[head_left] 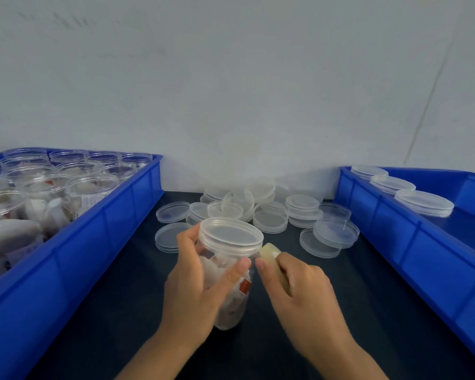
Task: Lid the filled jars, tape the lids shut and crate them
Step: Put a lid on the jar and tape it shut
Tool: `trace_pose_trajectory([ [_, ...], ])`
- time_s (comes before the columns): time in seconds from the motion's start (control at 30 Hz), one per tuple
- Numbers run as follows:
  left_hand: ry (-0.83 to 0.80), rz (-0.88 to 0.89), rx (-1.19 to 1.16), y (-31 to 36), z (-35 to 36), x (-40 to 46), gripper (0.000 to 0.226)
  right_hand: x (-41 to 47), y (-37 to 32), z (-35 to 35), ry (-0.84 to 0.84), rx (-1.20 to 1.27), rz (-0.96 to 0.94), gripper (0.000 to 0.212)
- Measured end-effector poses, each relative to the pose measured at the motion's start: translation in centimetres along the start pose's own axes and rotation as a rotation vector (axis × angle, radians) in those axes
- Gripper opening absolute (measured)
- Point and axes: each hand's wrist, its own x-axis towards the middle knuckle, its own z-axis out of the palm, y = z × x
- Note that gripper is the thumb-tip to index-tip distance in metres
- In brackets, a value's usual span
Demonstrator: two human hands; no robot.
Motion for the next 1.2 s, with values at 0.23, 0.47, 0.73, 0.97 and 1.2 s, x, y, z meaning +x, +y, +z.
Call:
trace_pose_trajectory([
  [0.23,0.017,0.004,0.046,-0.1,0.0,0.0,0.095,0.0,0.3,-0.4,-0.054,-0.117,-0.12,0.04],
  [0.47,0.064,-0.022,0.02,-0.3,0.0,0.4,0.077,0.3,0.3,-0.9,-0.101,-0.206,-0.159,0.056],
  [0.73,0.058,0.033,0.073,-0.4,-0.3,0.9,0.077,1.1,1.3,-3.1,-0.018,-0.237,-0.104,0.07],
  [0.97,0.02,0.007,0.06,-0.6,-0.8,1.4,0.074,1.2,1.6,-3.1,-0.084,-0.251,-0.095,0.065],
  [1.2,-0.114,-0.026,-0.125,-0.1,-0.9,1.7,0.071,1.5,2.1,-3.1,-0.142,-0.266,-0.079,0.069],
])
